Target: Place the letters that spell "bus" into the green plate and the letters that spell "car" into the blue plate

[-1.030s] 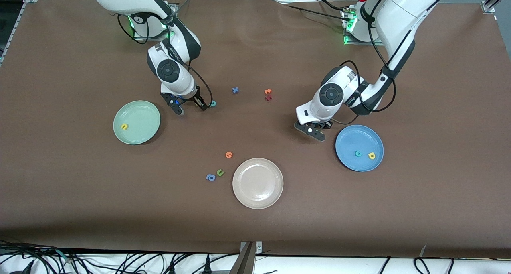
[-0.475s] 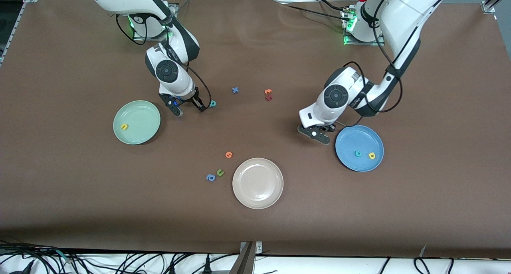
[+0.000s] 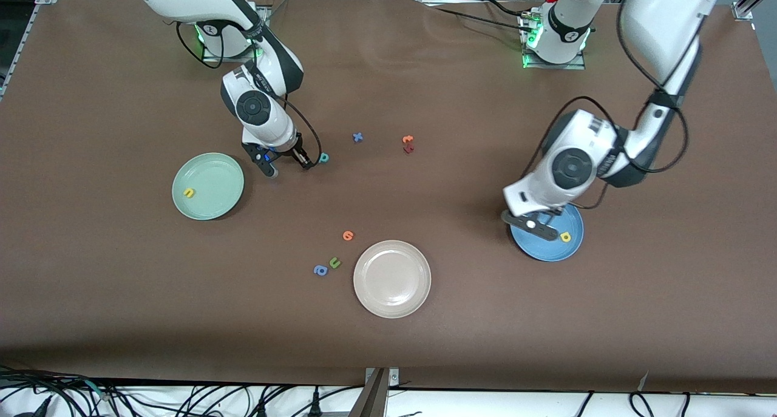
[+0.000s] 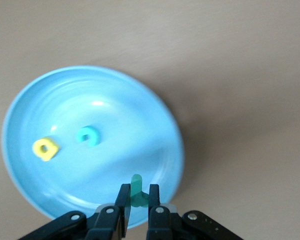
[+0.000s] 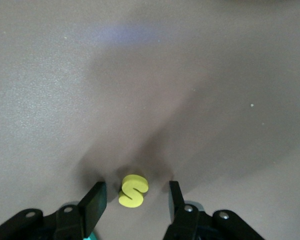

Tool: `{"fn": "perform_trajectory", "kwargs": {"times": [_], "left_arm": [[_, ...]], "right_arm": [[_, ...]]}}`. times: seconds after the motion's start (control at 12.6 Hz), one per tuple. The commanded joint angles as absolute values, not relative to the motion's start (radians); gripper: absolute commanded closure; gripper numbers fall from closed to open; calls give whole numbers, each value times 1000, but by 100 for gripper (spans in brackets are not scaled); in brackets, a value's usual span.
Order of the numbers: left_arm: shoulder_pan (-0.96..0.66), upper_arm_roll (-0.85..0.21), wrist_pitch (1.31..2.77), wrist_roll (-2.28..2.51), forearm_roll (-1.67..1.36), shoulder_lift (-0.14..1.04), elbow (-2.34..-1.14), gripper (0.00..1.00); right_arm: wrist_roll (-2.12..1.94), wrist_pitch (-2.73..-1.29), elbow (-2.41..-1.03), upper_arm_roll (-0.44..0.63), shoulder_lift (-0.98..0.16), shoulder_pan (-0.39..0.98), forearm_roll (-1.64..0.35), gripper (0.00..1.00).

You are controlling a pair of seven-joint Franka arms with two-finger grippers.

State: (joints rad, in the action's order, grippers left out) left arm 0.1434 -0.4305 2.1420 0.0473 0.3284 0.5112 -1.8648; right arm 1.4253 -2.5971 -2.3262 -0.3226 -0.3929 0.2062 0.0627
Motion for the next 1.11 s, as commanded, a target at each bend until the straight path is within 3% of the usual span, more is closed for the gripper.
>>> {"fn": "perform_trajectory", "kwargs": {"times": [0.0, 0.08, 0.32, 0.48, 0.63, 0.87, 1.03], "left_arm": [[156, -442, 2138, 44, 359, 517, -1867, 12], [160, -442, 2138, 43, 351, 515, -1867, 0], [156, -446, 2128, 54, 319, 453, -1862, 0], [158, -445, 2062, 58, 205, 387, -1826, 0], [156, -445, 1891, 67, 192, 376, -1687, 0], [172, -442, 1665, 78, 167, 376, -1486, 0], [195, -420, 1597, 71, 62, 312, -1427, 0]], "right_arm": [[1437, -2623, -2352, -321, -393, 207, 84, 61], [1437, -2652, -2367, -321, -390, 207, 84, 61], [1437, -2683, -2382, -321, -388, 207, 83, 62], [1437, -2683, -2382, -321, -388, 207, 83, 85], [1436, -2678, -2381, -321, -387, 207, 84, 95], [1419, -2649, -2370, -322, -353, 207, 84, 95], [1356, -2515, -2330, -313, -289, 206, 83, 95]]}}
